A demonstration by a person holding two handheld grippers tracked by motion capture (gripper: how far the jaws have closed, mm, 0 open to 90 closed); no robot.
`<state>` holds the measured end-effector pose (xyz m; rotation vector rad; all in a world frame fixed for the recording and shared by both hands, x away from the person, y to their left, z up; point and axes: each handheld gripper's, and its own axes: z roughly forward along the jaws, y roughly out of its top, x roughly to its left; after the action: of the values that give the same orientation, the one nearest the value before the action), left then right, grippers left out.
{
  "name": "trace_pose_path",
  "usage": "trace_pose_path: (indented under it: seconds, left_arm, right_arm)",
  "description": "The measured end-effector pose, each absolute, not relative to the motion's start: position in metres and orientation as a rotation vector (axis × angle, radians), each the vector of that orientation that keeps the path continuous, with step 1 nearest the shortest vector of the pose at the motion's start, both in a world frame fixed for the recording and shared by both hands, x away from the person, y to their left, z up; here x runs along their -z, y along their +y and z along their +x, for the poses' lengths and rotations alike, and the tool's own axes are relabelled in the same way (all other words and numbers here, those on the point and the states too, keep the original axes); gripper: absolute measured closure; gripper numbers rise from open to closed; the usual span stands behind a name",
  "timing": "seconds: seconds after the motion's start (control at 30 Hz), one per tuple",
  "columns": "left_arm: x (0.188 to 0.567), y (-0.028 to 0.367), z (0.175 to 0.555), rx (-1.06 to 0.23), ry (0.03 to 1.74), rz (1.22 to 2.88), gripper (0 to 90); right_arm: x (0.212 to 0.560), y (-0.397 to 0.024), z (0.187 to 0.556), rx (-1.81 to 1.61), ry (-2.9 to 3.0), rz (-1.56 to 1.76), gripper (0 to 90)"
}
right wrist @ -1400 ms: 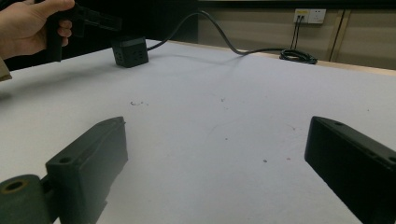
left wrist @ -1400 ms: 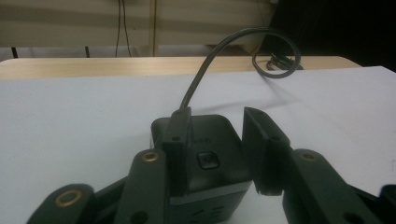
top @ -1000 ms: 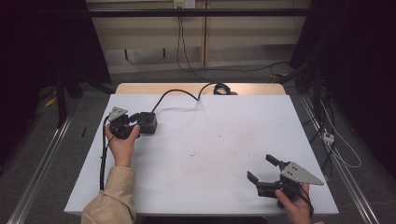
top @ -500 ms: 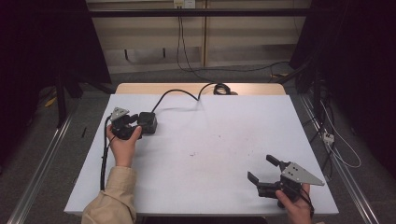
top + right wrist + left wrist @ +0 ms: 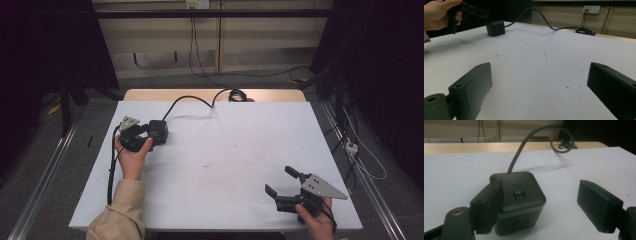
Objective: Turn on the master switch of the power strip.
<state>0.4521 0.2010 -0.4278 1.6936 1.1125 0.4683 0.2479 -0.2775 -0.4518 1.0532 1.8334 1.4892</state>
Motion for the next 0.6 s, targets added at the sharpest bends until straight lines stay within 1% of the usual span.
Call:
trace_pose_path:
  seconds: [0.23, 0.6]
  left_arm:
    - [0.426, 0.201, 0.446, -0.473, 1.103, 1.706, 14.9]
    - [0.423, 0.209, 0.431, -0.441, 1.078, 1.670, 11.4]
  right_arm:
    - [0.452, -0.277, 0.248, -1.489, 1.839, 1.046, 5.5]
    - [0.451, -0.277, 0.247, -1.488, 1.838, 1.038, 5.5]
